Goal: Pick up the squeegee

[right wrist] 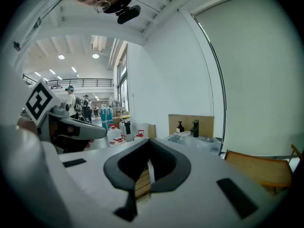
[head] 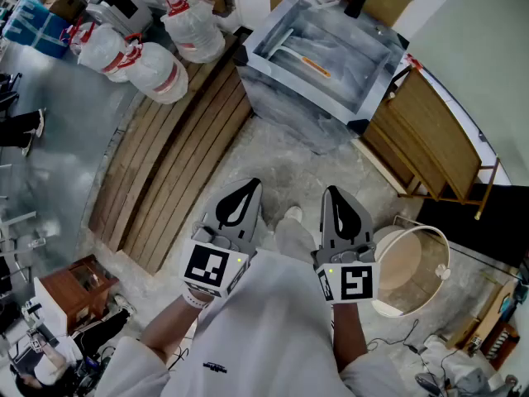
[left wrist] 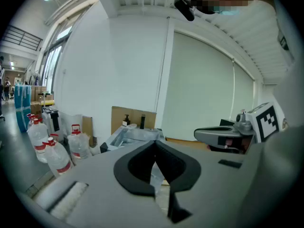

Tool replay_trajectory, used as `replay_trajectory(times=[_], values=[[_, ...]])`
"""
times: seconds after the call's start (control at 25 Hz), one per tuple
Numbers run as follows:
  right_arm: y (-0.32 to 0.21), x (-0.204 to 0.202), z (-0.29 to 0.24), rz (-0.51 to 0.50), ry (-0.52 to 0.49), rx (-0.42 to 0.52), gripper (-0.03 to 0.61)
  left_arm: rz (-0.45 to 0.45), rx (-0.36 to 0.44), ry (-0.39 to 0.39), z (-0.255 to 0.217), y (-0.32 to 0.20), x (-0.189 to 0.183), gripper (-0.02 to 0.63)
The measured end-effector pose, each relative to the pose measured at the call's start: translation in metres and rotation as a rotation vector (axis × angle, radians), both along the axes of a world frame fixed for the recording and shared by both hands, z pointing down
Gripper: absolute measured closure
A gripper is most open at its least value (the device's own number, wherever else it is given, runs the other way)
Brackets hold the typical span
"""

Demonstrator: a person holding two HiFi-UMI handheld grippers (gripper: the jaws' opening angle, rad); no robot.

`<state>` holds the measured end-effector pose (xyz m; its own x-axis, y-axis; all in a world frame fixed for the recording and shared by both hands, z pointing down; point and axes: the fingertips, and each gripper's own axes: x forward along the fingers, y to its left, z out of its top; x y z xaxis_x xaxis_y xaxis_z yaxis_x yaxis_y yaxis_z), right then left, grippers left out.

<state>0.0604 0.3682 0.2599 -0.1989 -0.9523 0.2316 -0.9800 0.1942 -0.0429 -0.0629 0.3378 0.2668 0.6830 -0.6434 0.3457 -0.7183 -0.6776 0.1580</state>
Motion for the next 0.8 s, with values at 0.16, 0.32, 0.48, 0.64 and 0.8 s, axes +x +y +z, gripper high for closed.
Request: replay_trajectory(times=[0.16, 0.32, 0.48, 0.64, 0.8], values=[[-0.002, -0.019, -0.007, 0.041, 0.003, 0.017, 0.572, 0.009, 0.009, 0.004, -0.003, -0.004, -0.027, 0.609], [0.002, -0.033, -0.015, 0.052, 0.019, 0.015, 0.572, -0.001, 0.0, 0.02, -0.008, -0.004, -0.046, 0.609], [0.005, -0.041, -0.018, 0.056, 0.044, 0.027, 0.572, 0.014, 0.009, 0.039, -0.012, -0.006, -0.052, 0.609], [0.009, -0.045, -0.018, 0.073, 0.065, 0.033, 0.572, 0.038, 0.015, 0.048, -0.012, -0.005, -0.054, 0.609], [0.009, -0.05, -0.014, 0.086, 0.062, 0.02, 0.572, 0.045, 0.013, 0.048, -0.009, -0.009, -0.061, 0.609]])
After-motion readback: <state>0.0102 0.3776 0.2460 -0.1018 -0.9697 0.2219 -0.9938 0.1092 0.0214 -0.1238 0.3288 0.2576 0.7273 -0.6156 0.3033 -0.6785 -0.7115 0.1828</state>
